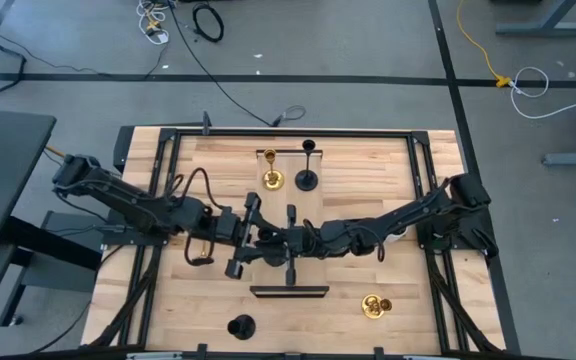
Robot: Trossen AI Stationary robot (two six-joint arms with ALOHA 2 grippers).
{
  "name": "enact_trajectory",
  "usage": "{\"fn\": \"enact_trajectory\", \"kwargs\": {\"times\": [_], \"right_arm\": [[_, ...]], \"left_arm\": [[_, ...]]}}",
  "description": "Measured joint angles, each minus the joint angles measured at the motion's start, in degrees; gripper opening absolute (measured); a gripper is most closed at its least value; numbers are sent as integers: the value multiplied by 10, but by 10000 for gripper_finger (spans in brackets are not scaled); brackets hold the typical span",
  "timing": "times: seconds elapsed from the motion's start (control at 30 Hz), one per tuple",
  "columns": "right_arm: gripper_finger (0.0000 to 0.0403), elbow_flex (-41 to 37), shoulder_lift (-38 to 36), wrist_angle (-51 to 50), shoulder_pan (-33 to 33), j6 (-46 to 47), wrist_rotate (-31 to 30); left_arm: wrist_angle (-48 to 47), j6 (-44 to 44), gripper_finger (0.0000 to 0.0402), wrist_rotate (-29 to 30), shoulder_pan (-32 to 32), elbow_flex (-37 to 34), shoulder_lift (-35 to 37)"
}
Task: Pick & Place candle stick holders
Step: Put the top black candle holder on the shelf
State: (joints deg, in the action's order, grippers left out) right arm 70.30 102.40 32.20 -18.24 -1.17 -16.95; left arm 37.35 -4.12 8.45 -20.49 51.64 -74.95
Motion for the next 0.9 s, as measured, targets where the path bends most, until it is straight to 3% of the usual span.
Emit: {"fn": "enact_trajectory", "kwargs": {"times": [0.53, 0.77, 0.9], "right_arm": [[1, -1, -67, -148, -14, -14, -64], [0, -73, -134, -131, -11, -6, -119], [0, -168, -192, -20, -12, 0, -124]], "left_arm": [[-145, 4, 208, 7, -3, 0, 62], [-156, 4, 208, 8, -5, 0, 62], [-157, 4, 208, 12, -4, 0, 62]]}}
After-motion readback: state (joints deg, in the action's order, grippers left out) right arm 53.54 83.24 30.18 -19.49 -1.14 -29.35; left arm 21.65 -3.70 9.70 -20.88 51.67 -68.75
